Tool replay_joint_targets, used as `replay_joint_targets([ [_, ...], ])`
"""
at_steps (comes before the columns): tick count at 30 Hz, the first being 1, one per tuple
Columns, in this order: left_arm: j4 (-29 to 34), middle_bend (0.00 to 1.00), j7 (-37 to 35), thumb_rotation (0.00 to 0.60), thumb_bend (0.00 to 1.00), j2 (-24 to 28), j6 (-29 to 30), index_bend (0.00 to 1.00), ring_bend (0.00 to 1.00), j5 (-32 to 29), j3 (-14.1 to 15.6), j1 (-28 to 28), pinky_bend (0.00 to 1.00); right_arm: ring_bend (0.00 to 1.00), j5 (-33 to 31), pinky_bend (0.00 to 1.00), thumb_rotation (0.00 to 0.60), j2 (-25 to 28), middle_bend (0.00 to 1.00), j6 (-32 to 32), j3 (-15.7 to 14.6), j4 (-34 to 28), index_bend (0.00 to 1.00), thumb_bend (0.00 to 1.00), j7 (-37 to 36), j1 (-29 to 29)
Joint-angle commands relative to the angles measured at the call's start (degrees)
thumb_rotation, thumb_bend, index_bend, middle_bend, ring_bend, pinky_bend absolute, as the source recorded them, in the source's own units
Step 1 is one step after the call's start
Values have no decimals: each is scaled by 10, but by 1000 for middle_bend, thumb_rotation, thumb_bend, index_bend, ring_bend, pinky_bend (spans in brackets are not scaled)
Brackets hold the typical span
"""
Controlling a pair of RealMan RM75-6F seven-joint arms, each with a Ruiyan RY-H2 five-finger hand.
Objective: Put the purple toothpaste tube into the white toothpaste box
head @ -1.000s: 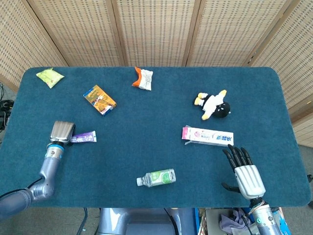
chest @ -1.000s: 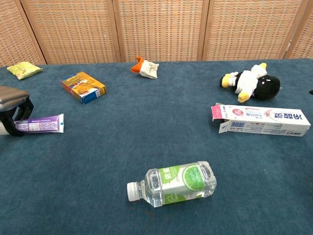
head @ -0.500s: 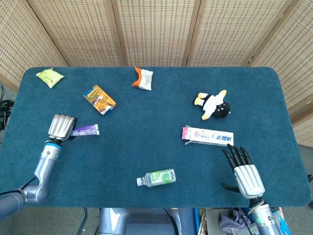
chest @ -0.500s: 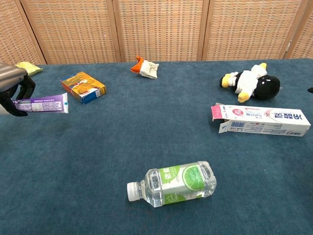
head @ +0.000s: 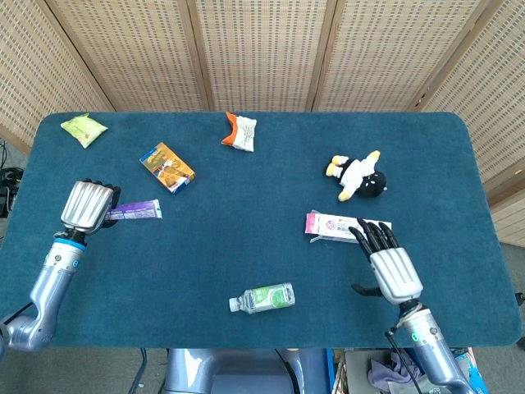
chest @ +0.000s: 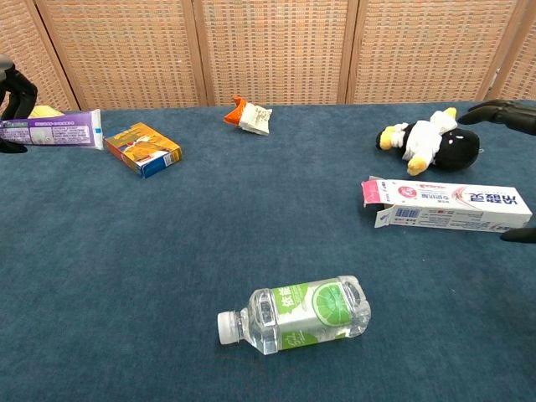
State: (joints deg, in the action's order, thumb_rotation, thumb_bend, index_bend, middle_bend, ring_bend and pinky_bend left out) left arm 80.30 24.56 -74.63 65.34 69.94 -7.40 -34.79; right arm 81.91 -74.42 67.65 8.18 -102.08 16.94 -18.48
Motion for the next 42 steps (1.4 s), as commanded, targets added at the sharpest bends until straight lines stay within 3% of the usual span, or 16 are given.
replay_joint_targets([
  [1, 19, 700, 7, 600, 267, 11, 6, 812, 593, 4, -5, 0, 552, 0, -75, 0, 600, 2, 0, -69, 40, -14, 1, 38, 35, -53],
  [6, 40, 700, 18, 600, 267, 22, 11, 812, 593, 12, -4, 1, 551, 0, -212, 0, 600, -24, 0, -149, 75, 22, 17, 38, 70, -118],
  [11, 50, 700, 19, 600, 267, 31, 12, 812, 593, 16, -7, 1, 551, 0, -313, 0, 600, -46, 0, -183, 78, 73, 38, 38, 100, -164],
  [15, 56, 700, 21, 600, 267, 37, 13, 813, 593, 18, -9, 1, 551, 0, -357, 0, 600, -60, 0, -194, 78, 105, 51, 38, 99, -186],
  [26, 69, 700, 38, 600, 267, 37, 16, 813, 593, 16, -10, 3, 551, 0, -390, 0, 600, -79, 0, -208, 65, 170, 103, 38, 81, -220],
  [34, 60, 700, 35, 600, 267, 34, 13, 812, 593, 16, -11, 2, 551, 0, -381, 0, 600, -96, 50, -199, 50, 203, 190, 38, 60, -222],
  [42, 61, 700, 37, 600, 267, 33, 15, 812, 593, 23, -10, 1, 552, 0, -369, 0, 600, -118, 55, -199, 45, 248, 190, 38, 42, -227],
])
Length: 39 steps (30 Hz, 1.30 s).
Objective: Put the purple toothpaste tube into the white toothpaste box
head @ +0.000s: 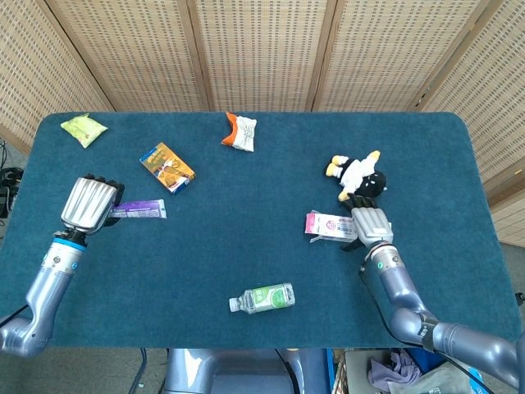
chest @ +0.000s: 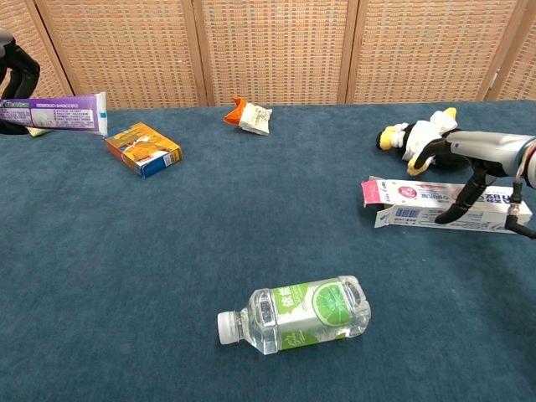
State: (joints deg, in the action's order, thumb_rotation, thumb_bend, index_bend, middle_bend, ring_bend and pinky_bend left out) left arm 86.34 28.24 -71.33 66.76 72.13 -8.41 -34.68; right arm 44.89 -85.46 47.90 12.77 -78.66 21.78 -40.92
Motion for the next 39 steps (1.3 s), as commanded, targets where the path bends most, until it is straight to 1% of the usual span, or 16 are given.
replay_joint_targets([
  [1, 1, 700, 1, 600, 268, 0, 1, 812, 593, 3, 0, 0, 552, 0, 1, 0, 600, -10, 59, -3, -1, 19, 190, 38, -9, -3],
  [8, 0, 700, 4, 600, 267, -2, 0, 812, 593, 2, -1, -1, 551, 0, 3, 0, 600, -27, 107, -9, -9, 56, 212, 38, -23, -3],
  [12, -4, 700, 4, 600, 267, -3, -2, 812, 593, 4, 1, -1, 551, 0, 5, 0, 600, -36, 113, -13, -13, 74, 222, 38, -31, -2],
  [16, -6, 700, 4, 600, 267, -5, -3, 812, 593, 5, 2, -1, 552, 5, 11, 5, 600, -43, 150, -12, -14, 85, 265, 38, -39, 0],
  [18, -6, 700, 3, 600, 267, -6, -3, 812, 593, 6, 2, -1, 551, 27, 14, 29, 600, -47, 177, -11, -14, 90, 286, 38, -43, 1],
  [21, -6, 700, 1, 600, 267, -6, -3, 812, 593, 7, 2, -1, 552, 133, 19, 172, 600, -52, 277, -7, -15, 98, 372, 37, -47, 3],
  [22, -6, 700, 1, 600, 267, -6, -3, 812, 593, 8, 3, 0, 551, 200, 21, 255, 600, -54, 335, -3, -15, 101, 419, 38, -48, 4],
  [23, -6, 700, 2, 600, 267, -5, -3, 813, 593, 9, 3, 0, 552, 251, 25, 313, 600, -57, 378, 1, -14, 104, 452, 38, -51, 5],
  [25, -5, 700, 1, 600, 267, -5, -1, 813, 593, 11, 2, 0, 551, 385, 37, 463, 600, -62, 493, 14, -11, 107, 535, 38, -62, 9],
  [26, -4, 700, 0, 600, 267, -5, -1, 812, 593, 11, 2, 0, 551, 434, 45, 518, 600, -64, 540, 20, -9, 106, 570, 38, -70, 11],
  [28, -2, 700, 0, 600, 267, -4, -1, 812, 593, 11, 1, -1, 551, 478, 60, 567, 600, -66, 582, 31, -5, 106, 608, 38, -84, 14],
  [32, 6, 700, 1, 600, 267, 0, 2, 812, 593, 14, -2, -2, 551, 513, 89, 606, 600, -60, 610, 46, 1, 93, 640, 38, -102, 16],
  [39, 25, 700, 1, 600, 267, 9, 6, 812, 593, 16, -5, -1, 551, 528, 104, 612, 600, -28, 622, 70, 18, 19, 655, 38, -103, 19],
])
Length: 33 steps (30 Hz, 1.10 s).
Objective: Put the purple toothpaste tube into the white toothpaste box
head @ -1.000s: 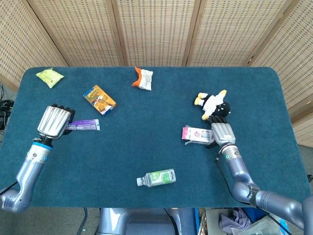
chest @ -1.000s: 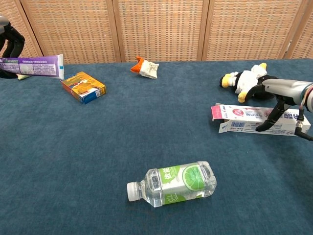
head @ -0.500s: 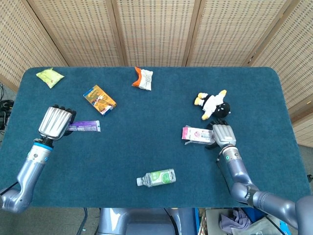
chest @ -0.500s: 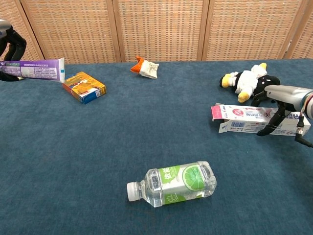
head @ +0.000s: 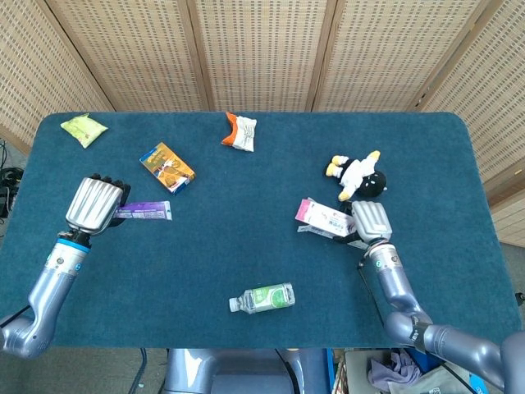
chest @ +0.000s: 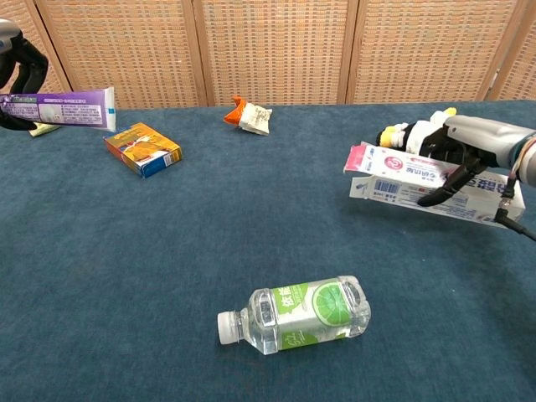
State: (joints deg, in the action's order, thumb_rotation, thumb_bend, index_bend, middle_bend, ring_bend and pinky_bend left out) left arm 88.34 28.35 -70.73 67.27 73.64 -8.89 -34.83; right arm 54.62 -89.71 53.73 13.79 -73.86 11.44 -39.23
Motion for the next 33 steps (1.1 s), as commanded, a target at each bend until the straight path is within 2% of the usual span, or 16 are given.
replay_joint_targets([
  [1, 8, 700, -1, 600, 267, 4, 2, 812, 593, 2, -1, 1, 551, 530, 9, 612, 600, 19, 623, 15, 10, -44, 658, 38, 1, 3],
  [8, 41, 700, -4, 600, 266, 27, 4, 812, 593, 5, -7, 1, 551, 551, 70, 612, 600, 51, 647, 63, 23, -162, 696, 38, -45, 21],
  [17, 76, 700, -4, 600, 267, 49, -1, 812, 593, 7, -6, 1, 552, 554, 146, 612, 600, 76, 648, 117, 23, -258, 709, 38, -106, 49],
  [27, 149, 700, 27, 600, 267, 98, -58, 812, 593, -24, -10, -24, 552, 554, 166, 612, 600, 78, 648, 112, 13, -267, 709, 38, -94, 44],
  [33, 229, 700, 92, 600, 269, 156, -107, 812, 593, -106, -21, -58, 551, 554, 186, 612, 600, 41, 648, 108, -10, -232, 709, 38, -52, 31],
])
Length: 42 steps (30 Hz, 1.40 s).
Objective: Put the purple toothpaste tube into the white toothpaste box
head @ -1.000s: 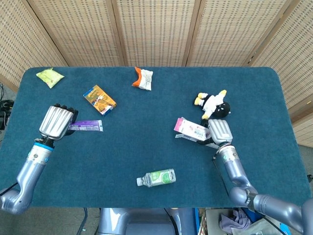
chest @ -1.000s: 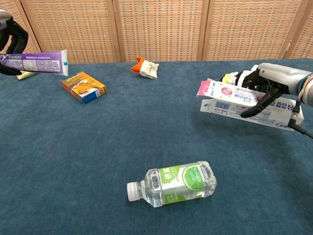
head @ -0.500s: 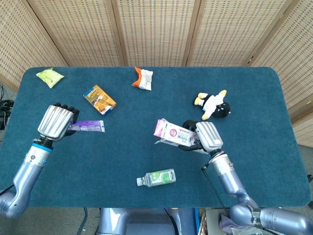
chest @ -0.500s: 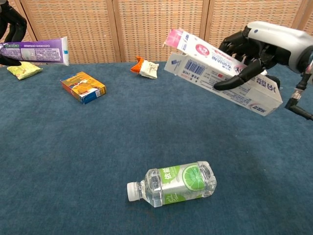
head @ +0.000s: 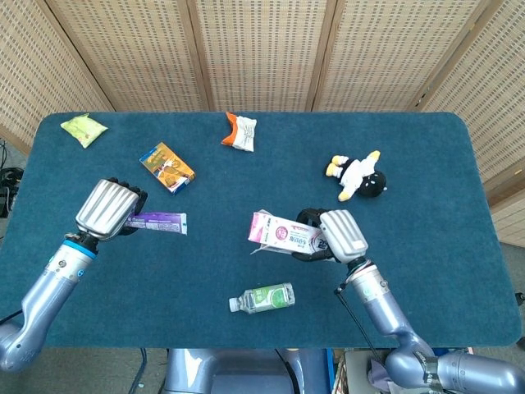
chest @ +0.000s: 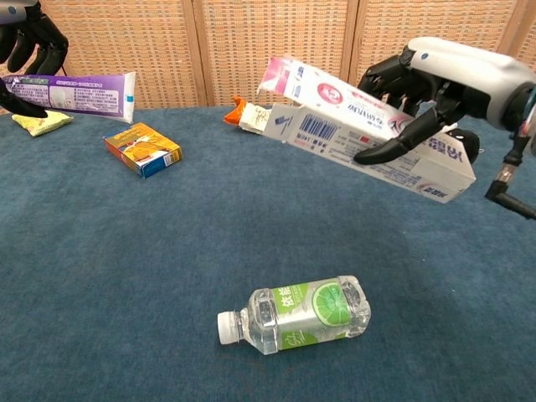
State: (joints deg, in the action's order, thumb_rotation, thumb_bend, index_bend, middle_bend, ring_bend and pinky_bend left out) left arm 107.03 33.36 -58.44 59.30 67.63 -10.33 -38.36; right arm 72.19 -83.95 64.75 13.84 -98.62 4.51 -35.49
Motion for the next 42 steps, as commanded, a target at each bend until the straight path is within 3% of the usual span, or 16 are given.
replay_joint_targets([
  [1, 52, 700, 54, 600, 269, 40, -32, 813, 593, -60, -8, -29, 551, 554, 16, 612, 600, -24, 648, -2, -14, 22, 709, 38, 24, -9],
  [8, 113, 700, 116, 600, 270, 76, -69, 812, 593, -179, -5, -81, 552, 554, 27, 612, 600, -57, 648, -1, -24, 42, 709, 37, 46, -17],
  [18, 144, 700, 194, 600, 273, 54, -36, 813, 593, -287, 28, -137, 551, 554, 16, 612, 600, -72, 648, -9, -21, 55, 709, 38, 59, -23],
  [25, 151, 700, 208, 600, 274, 46, -16, 813, 593, -317, 42, -156, 552, 554, -9, 612, 600, -80, 648, -23, -4, 62, 709, 39, 70, -35],
  [42, 141, 701, 197, 600, 275, -8, 9, 813, 594, -344, 56, -187, 552, 554, -23, 612, 600, -91, 648, -26, -6, 54, 709, 37, 96, -43],
])
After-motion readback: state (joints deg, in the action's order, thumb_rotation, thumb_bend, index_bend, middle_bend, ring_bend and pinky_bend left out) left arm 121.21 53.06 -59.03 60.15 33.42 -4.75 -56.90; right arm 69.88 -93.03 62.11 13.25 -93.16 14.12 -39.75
